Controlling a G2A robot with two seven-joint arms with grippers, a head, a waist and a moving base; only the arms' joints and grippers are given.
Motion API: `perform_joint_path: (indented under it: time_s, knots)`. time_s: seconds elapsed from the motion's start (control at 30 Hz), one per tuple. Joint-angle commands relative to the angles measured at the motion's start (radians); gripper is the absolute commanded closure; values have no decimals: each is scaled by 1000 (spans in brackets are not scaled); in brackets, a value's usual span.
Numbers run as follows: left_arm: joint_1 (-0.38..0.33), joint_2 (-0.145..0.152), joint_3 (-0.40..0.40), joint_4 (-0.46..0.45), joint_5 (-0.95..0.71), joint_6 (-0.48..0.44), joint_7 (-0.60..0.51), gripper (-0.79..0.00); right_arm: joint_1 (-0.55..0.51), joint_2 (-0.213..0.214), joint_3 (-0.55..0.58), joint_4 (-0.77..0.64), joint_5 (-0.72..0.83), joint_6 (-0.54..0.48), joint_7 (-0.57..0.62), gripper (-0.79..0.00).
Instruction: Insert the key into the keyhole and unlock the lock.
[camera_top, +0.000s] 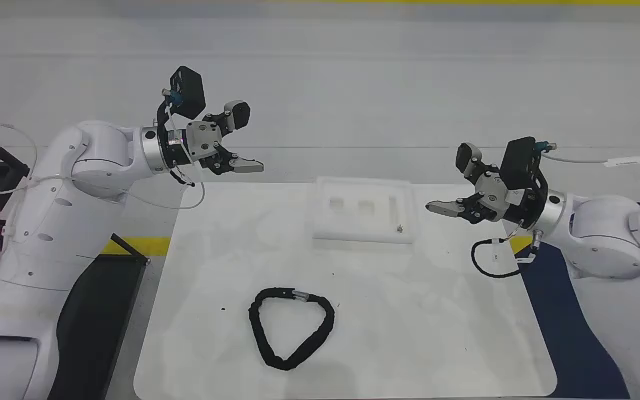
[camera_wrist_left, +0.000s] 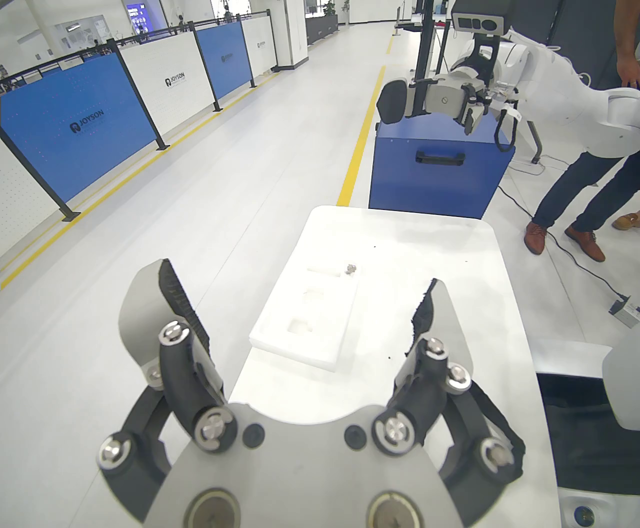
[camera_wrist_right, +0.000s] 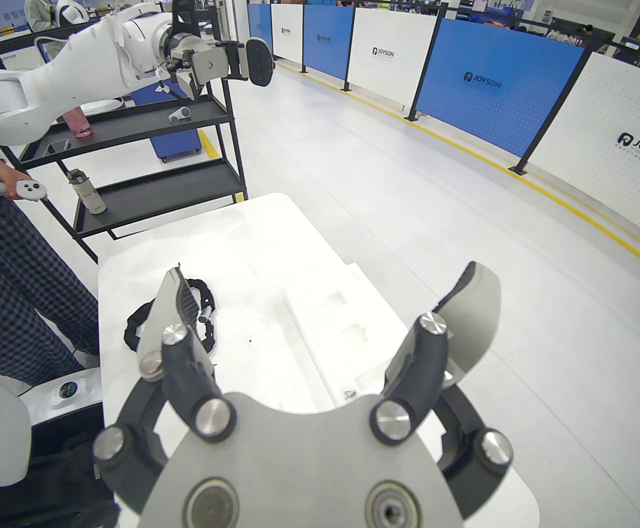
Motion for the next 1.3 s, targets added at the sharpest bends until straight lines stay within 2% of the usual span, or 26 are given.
perform_joint_path:
  time_s: [0.0,0.6,0.87,0.93,1.1,1.13,1.27]
  knots:
    - [0,0,0,0,0,0,0,-785,0,0,0,0,0,0,0,-784]
    - [0,0,0,0,0,0,0,-784,0,0,0,0,0,0,0,-785]
    - [0,0,0,0,0,0,0,-785,7,-9,-40,43,-35,87,-30,-785]
    - [0,0,0,0,0,0,0,-785,19,-13,-61,67,-55,142,-28,-785]
    - [0,0,0,0,0,0,0,-785,56,-32,-145,120,-65,257,-22,-785]
    - [0,0,0,0,0,0,0,-785,71,-35,-162,126,-116,273,-14,-785]
    - [0,0,0,0,0,0,0,-785,106,-56,-245,201,-131,301,-43,-785]
